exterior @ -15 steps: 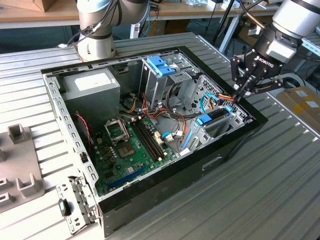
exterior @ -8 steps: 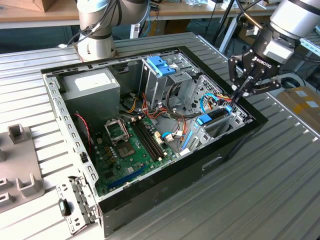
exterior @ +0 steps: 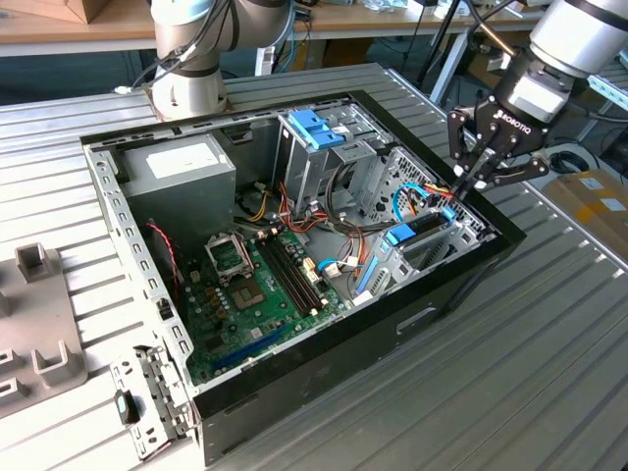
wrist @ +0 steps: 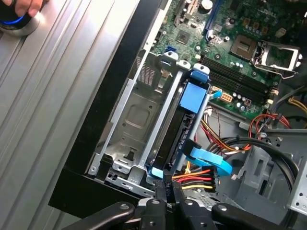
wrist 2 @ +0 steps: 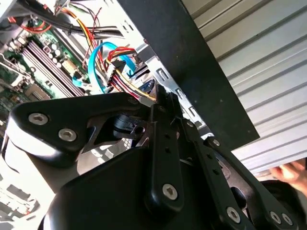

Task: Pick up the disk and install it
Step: 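Insert the first disk wire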

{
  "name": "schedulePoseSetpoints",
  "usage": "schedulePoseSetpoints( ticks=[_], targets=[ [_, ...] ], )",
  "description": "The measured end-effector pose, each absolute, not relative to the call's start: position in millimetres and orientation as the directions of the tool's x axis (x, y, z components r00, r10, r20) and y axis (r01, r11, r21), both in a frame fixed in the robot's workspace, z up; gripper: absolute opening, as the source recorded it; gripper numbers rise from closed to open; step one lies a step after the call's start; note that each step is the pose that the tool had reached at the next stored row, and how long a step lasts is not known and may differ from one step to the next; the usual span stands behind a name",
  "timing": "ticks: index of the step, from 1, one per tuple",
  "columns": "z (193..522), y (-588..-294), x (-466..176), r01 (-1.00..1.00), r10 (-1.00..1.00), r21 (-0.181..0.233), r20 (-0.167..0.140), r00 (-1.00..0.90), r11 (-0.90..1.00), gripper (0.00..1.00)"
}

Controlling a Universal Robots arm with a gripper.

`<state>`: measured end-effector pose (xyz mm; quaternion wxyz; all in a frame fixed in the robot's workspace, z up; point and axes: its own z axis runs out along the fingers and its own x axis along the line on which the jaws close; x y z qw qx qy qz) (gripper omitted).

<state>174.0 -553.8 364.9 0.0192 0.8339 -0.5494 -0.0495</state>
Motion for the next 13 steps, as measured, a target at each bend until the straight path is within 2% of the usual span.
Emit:
schedulePoseSetpoints(
  ticks=[13],
  targets=[
    [364.0, -553.8, 173.6, -0.965, -0.968, 0.086, -0.061, 0.241, -0.246, 0.17]
  ],
)
